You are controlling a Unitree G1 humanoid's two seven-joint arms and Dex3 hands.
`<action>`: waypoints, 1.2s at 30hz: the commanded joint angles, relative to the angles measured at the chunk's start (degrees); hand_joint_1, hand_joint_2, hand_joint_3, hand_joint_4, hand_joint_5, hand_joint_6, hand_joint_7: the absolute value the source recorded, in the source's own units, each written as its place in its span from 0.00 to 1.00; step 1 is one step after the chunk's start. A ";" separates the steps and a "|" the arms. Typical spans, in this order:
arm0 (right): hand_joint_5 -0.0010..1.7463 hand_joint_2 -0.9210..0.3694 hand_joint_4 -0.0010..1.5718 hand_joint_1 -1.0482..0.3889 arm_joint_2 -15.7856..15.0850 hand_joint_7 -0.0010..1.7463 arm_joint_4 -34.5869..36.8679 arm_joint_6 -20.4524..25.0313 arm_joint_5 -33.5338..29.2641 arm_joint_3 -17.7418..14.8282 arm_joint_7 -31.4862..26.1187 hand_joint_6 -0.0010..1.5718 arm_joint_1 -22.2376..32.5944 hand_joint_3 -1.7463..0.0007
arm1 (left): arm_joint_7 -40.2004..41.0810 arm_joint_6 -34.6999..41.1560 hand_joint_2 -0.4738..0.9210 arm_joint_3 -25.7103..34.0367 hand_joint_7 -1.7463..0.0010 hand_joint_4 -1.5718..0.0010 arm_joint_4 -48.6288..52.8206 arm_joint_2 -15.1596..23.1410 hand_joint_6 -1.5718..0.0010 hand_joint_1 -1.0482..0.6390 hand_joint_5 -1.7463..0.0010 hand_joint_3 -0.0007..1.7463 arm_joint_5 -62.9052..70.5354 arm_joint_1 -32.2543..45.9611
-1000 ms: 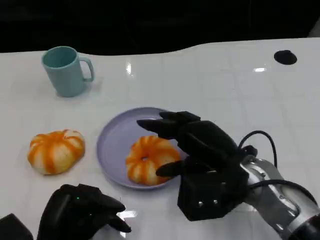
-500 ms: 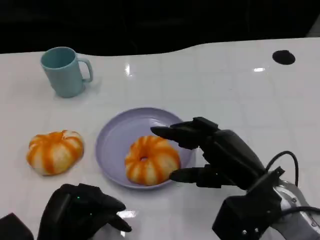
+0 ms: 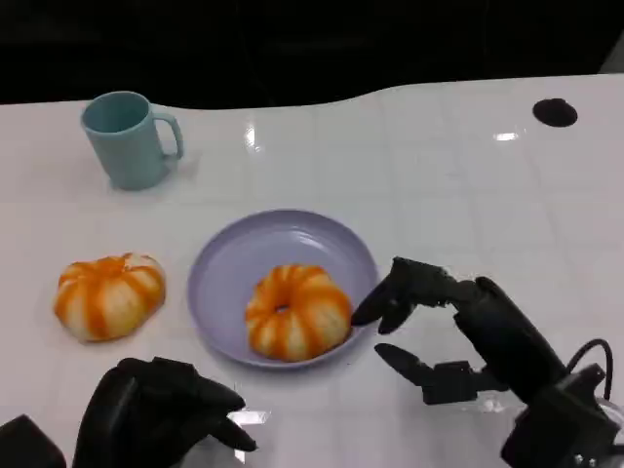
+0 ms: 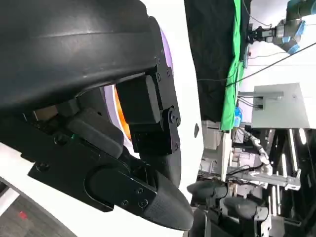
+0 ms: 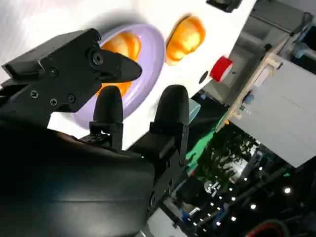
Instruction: Grasp the bread from the table and place it into the plate.
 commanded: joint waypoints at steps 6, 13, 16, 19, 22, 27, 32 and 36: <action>0.98 0.28 0.42 0.73 -1.64 0.82 -8.17 6.53 5.72 -3.93 5.17 0.40 6.80 0.35 | 0.23 -0.17 0.90 0.18 0.93 0.00 0.52 0.86 0.00 0.00 0.80 0.00 0.26 -0.22; 1.00 0.29 0.51 0.69 -1.98 0.87 -14.84 10.88 5.27 -4.86 5.97 0.40 12.92 0.35 | 0.28 -0.48 0.90 0.22 0.94 0.00 0.91 0.91 0.00 0.00 0.80 0.00 0.39 -0.45; 1.00 0.29 0.51 0.68 -1.69 0.87 -17.61 13.86 5.06 -4.93 5.69 0.39 15.23 0.35 | 0.25 -0.49 0.90 0.23 0.94 0.00 0.93 0.95 0.00 0.00 0.80 0.00 0.39 -0.52; 1.00 0.30 0.49 0.68 -1.12 0.89 -19.51 16.31 4.89 -4.97 5.08 0.38 16.93 0.34 | 0.36 -0.17 0.90 0.25 0.93 0.00 0.84 0.96 0.00 0.00 0.80 0.00 0.33 -0.49; 1.00 0.30 0.47 0.67 -0.29 0.91 -17.49 14.67 5.25 -5.18 4.45 0.38 17.01 0.34 | 0.15 -0.16 0.90 0.33 0.93 0.00 1.01 1.03 0.00 0.00 0.80 0.00 0.15 -0.57; 1.00 0.31 0.48 0.66 0.23 0.92 -12.94 10.19 5.17 -5.66 4.14 0.37 16.11 0.32 | -0.12 0.00 0.90 0.40 0.93 0.00 0.91 1.02 0.00 0.00 0.80 0.00 -0.21 -0.51; 1.00 0.32 0.50 0.65 0.17 0.92 -9.41 6.81 4.47 -5.88 4.07 0.38 15.22 0.31 | -0.25 -0.45 0.90 0.30 0.93 0.00 0.85 1.07 0.00 0.00 0.80 0.00 -0.09 -0.17; 1.00 0.32 0.49 0.64 0.35 0.92 -7.48 4.76 4.61 -6.25 4.14 0.38 14.79 0.31 | -0.09 -0.30 0.90 0.27 0.93 0.00 0.73 1.01 0.00 0.00 0.80 0.00 -0.06 -0.01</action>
